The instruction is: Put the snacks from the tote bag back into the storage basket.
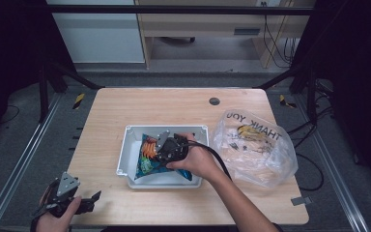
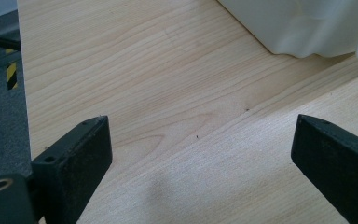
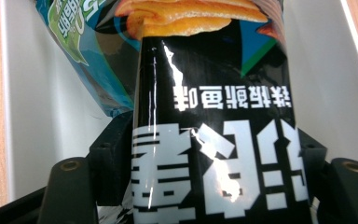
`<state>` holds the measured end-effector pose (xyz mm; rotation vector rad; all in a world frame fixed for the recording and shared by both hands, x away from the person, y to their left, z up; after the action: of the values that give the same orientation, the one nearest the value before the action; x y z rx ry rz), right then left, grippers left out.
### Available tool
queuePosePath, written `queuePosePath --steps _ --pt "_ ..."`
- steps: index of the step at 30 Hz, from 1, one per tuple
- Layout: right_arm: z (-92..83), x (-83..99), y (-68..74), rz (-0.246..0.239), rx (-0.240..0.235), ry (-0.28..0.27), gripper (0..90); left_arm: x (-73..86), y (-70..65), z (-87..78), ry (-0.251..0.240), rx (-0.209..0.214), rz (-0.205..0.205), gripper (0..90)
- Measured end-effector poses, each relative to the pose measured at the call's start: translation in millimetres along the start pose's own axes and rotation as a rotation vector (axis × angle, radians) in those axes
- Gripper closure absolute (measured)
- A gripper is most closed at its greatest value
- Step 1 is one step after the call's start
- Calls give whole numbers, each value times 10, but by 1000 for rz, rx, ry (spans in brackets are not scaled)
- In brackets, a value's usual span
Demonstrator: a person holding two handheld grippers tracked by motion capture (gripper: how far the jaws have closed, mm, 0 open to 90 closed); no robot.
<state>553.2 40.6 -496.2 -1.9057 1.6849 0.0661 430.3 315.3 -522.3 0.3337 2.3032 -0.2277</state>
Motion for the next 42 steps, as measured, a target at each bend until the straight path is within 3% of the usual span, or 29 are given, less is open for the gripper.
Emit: queuePosePath --steps 8,27,30,42 --pt "13 -19 14 32 -1 1 242 4 1 4 3 0 1 47" --pt "31 -12 19 32 9 8 154 9 2 4 10 2 6 46" --pt "38 -7 24 51 12 11 132 8 2 5 8 2 4 46" --pt "39 30 10 44 51 29 104 10 -4 9 9 4 4 46"
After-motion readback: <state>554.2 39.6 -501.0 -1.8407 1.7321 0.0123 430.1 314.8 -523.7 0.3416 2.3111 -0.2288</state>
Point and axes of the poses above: each handheld gripper's, and its own axes: z roughly forward along the jaws, x roughly out of its underside, y roughly to its left, the point moved 8 cm from there along z, roughly forward along the jaws, and after that the axes turned 14 degrees about -z, right-handed, at the moved point
